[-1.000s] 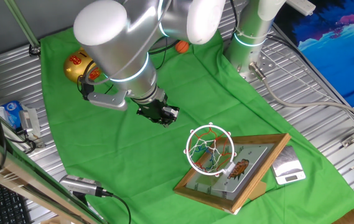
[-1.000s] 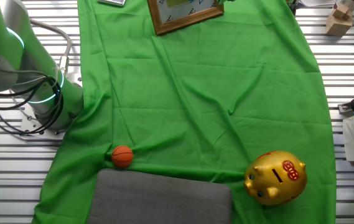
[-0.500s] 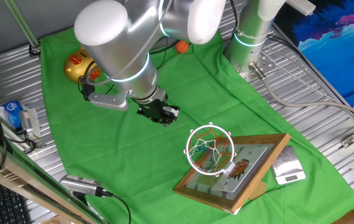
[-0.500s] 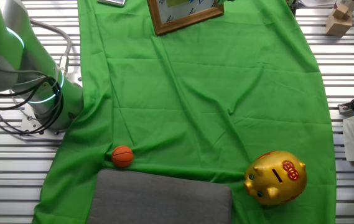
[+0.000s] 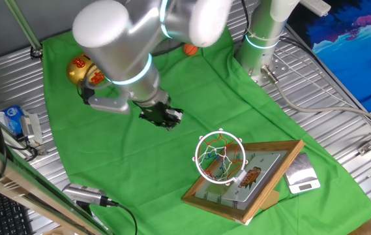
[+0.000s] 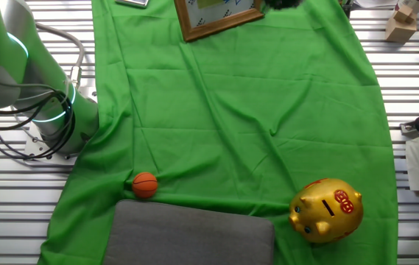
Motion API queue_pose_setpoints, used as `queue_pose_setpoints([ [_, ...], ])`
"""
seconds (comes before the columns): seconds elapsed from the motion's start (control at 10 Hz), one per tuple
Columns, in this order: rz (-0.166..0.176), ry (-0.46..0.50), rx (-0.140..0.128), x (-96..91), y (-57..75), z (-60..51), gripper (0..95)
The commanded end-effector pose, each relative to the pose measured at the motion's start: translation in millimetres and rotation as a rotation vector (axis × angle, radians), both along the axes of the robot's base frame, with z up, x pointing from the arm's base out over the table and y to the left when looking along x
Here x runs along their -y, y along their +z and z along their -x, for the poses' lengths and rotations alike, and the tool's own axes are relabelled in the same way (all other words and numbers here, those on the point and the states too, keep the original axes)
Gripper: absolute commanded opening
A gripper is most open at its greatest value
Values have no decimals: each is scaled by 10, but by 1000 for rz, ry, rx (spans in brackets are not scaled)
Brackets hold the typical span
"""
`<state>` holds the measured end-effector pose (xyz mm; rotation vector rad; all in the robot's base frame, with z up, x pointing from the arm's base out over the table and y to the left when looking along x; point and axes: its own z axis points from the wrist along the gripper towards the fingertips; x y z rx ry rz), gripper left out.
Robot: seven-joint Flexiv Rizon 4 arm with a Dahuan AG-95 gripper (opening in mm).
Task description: Grab a basketball, release it and shoot it into the basket
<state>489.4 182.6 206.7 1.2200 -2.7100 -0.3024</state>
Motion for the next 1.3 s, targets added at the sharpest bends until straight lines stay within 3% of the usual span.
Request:
queue_pose_setpoints([
  [0.1, -16, 70, 4, 347, -120, -158, 0],
  [0.5, -31, 137, 12, 764, -259, -249, 0],
  [0.9, -37, 164, 16, 1028, -311, -179, 0],
  [1.3, -29, 183, 15, 1150, -279, -101, 0],
])
